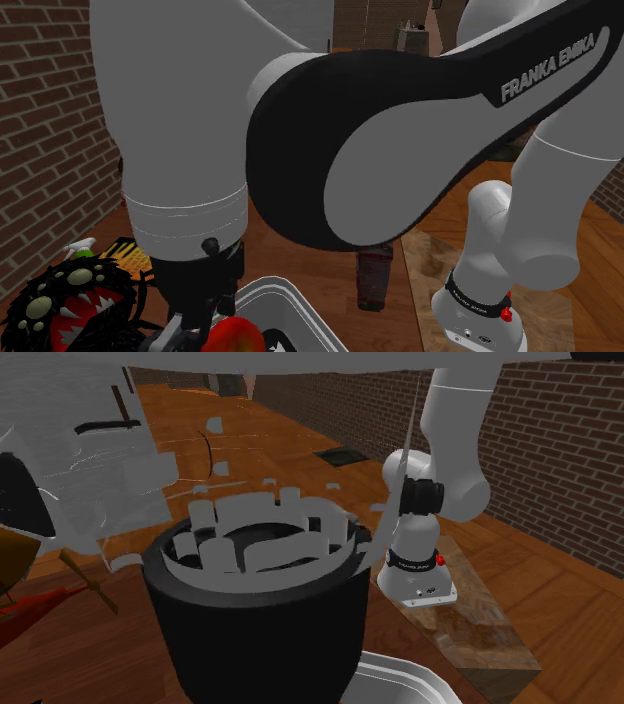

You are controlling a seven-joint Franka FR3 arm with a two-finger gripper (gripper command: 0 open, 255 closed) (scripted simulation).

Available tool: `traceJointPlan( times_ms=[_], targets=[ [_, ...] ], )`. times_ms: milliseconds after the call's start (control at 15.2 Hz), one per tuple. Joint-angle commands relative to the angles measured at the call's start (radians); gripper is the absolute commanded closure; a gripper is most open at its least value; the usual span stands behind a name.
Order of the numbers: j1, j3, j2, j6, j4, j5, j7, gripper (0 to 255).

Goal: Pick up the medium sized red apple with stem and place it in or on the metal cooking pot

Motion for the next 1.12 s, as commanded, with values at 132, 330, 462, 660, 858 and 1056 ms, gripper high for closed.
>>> traceJointPlan(
  times_ms=[132,330,462,660,858,1056],
  targets=[
    [0.001,0.002,0.002,0.053,-0.050,0.002,-0.005,255],
    [0.002,0.003,0.006,0.076,-0.070,0.001,-0.006,255],
    [0.002,0.003,0.006,0.076,-0.070,0.001,-0.006,255],
    [0.002,0.003,0.006,0.076,-0.070,0.001,-0.006,255],
    [0.002,0.003,0.007,0.076,-0.070,0.001,-0.006,0],
    [0.002,0.003,0.007,0.076,-0.070,0.001,-0.006,0]
  ],
)
